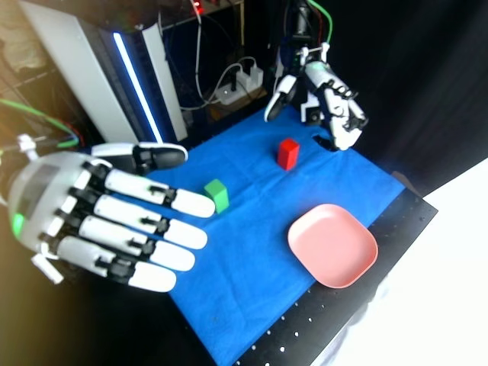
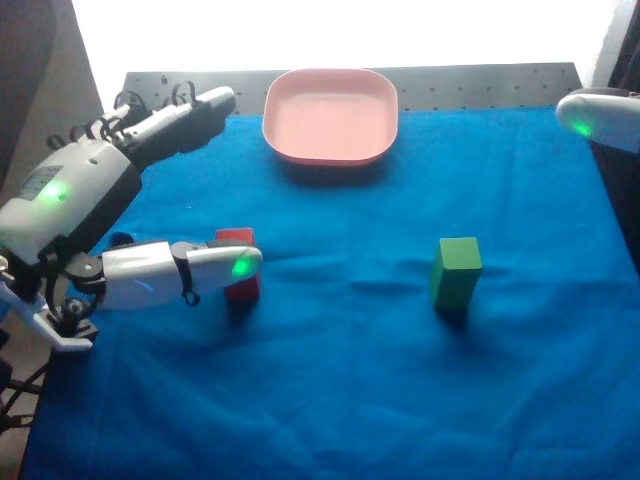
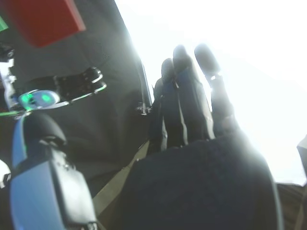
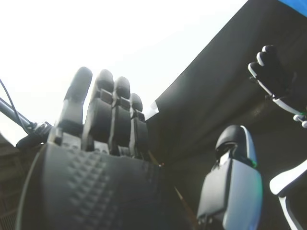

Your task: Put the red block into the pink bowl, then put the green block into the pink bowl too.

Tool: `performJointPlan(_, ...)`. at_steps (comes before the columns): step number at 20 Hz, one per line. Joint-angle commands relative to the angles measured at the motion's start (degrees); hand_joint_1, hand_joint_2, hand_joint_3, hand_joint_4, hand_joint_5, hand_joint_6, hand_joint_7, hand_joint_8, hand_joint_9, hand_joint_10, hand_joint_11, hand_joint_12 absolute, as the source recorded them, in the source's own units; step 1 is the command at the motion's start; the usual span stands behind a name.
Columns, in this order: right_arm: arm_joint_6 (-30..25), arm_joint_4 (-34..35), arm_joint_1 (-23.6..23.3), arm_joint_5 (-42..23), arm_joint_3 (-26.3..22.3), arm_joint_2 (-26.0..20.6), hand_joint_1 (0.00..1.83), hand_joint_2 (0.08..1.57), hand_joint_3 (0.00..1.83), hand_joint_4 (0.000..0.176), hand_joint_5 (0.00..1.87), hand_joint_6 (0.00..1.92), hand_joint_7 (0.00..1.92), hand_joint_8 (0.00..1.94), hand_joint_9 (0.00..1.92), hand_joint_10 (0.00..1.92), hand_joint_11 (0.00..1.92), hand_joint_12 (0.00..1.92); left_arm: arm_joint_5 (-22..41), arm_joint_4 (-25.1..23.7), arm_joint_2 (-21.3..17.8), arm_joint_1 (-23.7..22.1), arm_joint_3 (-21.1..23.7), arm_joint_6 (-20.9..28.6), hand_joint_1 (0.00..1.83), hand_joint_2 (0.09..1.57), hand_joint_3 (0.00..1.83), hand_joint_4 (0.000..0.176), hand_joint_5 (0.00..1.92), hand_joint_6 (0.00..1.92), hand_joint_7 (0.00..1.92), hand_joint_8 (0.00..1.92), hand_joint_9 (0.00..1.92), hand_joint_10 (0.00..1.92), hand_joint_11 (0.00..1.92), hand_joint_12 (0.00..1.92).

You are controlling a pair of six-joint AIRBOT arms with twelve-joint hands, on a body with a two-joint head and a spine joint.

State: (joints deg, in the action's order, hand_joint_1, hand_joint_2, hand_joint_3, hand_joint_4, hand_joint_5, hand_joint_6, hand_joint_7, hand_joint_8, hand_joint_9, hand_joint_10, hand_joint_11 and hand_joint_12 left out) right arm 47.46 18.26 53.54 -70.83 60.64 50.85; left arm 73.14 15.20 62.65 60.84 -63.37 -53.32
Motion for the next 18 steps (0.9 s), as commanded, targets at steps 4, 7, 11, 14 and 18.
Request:
performJointPlan(4,-0.36,0.02,-0.14,-6.88,0.38,0.1,0.45,0.82,0.0,0.031,0.29,0.0,0.41,0.0,0.37,0.0,0.0,0.75,5.63,-2.02,0.3,0.03,0.38,0.63,0.79,0.81,0.0,0.0,0.47,0.01,0.57,0.0,0.58,0.0,0.19,0.75)
performJointPlan(7,-0.36,0.08,-0.14,-6.88,0.48,0.13,0.44,0.84,0.0,0.039,0.3,0.0,0.41,0.0,0.37,0.0,0.0,0.73,3.87,-3.08,0.4,0.13,0.47,0.73,0.83,0.81,0.0,0.0,0.52,0.02,0.59,0.0,0.57,0.0,0.16,0.72)
performJointPlan(11,-0.39,0.21,-0.14,-6.88,0.52,0.13,0.39,0.85,0.01,0.032,0.3,0.0,0.44,0.01,0.39,0.01,0.01,0.74,2.73,-3.46,0.78,0.5,0.47,1.03,0.89,0.84,0.0,0.0,0.67,0.01,0.75,0.01,0.69,0.01,0.15,0.91)
performJointPlan(14,-0.52,0.32,-0.14,-6.89,0.53,0.13,0.39,0.85,0.01,0.032,0.3,0.0,0.44,0.01,0.39,0.0,0.01,0.75,2.66,-3.45,0.89,0.75,0.5,1.13,0.99,0.85,0.0,0.0,0.78,0.02,0.88,0.01,0.79,0.02,0.21,0.98)
performJointPlan(18,-0.83,0.37,-0.14,-6.89,0.53,0.13,0.4,0.86,0.01,0.043,0.3,0.0,0.45,0.01,0.38,0.0,0.0,0.75,2.08,-3.03,1.42,0.8,0.3,1.13,1.12,0.9,0.0,0.0,0.98,0.03,1.09,0.03,1.03,0.06,0.5,1.1)
